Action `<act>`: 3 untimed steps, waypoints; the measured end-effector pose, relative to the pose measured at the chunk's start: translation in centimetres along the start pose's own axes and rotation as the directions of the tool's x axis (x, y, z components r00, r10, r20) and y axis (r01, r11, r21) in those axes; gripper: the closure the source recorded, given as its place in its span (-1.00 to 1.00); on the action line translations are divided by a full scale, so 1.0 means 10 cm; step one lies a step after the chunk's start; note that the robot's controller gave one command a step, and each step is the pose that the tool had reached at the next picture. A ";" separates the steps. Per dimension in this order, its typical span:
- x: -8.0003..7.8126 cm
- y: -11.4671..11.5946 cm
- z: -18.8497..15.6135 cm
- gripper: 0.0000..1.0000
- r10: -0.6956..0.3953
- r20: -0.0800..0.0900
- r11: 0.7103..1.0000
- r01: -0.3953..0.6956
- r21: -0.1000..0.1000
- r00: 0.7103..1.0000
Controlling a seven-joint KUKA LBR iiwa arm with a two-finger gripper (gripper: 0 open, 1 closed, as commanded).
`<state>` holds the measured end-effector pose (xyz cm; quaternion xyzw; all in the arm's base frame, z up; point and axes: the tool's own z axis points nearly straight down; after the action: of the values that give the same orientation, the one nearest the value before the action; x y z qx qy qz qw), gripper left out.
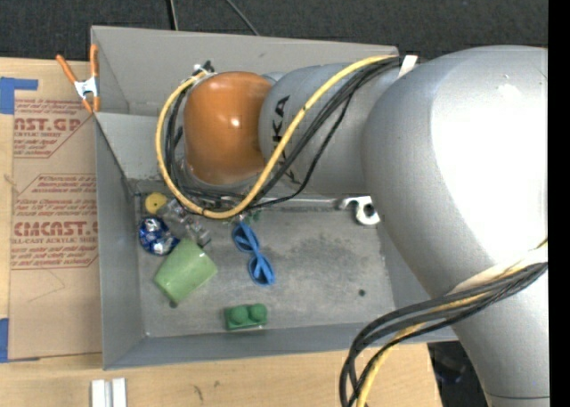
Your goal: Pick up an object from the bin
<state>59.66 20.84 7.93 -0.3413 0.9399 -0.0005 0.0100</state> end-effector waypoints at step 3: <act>0.29 0.79 -0.40 -1.00 0.094 -0.021 0.995 -0.094 -0.011 0.995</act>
Offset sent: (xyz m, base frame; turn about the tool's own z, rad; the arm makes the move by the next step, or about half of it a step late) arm -0.0425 -0.0341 0.1066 -0.0732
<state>52.28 24.98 11.81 -0.2967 0.9550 0.0023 -0.0018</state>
